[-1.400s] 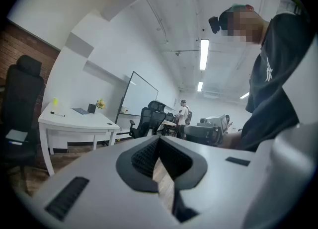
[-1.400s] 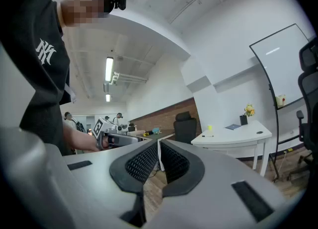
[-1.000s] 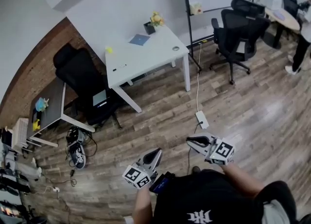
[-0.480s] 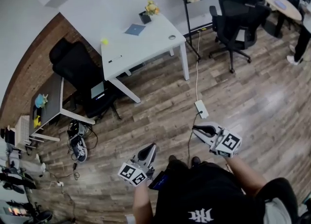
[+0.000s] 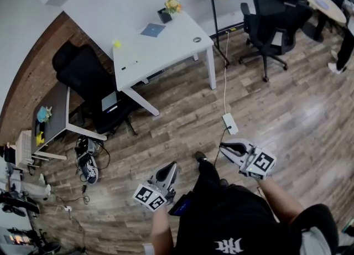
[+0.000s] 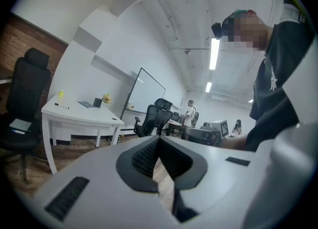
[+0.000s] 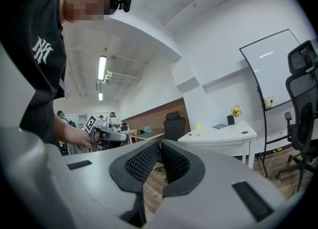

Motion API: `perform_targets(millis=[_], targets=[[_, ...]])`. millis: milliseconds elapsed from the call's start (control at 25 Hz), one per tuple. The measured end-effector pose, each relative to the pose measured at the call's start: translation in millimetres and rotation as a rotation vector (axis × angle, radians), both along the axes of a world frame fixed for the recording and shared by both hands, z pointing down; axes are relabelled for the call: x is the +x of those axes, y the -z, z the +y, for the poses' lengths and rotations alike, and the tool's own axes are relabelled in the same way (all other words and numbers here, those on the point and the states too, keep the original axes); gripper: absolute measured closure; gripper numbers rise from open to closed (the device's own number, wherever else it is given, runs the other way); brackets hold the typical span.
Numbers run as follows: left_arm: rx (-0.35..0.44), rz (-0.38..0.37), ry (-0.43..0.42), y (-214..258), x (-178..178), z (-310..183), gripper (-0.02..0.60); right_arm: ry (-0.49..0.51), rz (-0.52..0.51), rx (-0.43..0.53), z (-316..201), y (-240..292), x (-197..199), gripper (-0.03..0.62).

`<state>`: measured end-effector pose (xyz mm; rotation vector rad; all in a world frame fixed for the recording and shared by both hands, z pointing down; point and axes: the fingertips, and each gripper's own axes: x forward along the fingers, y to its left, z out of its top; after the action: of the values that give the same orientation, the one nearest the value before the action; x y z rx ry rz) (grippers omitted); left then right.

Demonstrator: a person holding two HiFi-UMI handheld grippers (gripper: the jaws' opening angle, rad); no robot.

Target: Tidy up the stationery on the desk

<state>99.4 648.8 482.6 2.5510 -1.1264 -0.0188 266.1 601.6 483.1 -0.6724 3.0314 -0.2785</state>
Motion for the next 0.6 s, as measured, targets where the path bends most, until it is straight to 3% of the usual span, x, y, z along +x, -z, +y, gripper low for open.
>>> perform_targets(millis=[320,600], targets=[[-0.002,0.029,-0.004,-7.4,-26.6,-78.9,0.584,0.014,0.021,-0.032,-67.7,-12.8,-24.9,0.546],[0.002,0.048,-0.008,-2.0,-65.8,-176.1,0.584,0.035,0.061,-0.048,-157.7,-1.1,-75.9,0.546]])
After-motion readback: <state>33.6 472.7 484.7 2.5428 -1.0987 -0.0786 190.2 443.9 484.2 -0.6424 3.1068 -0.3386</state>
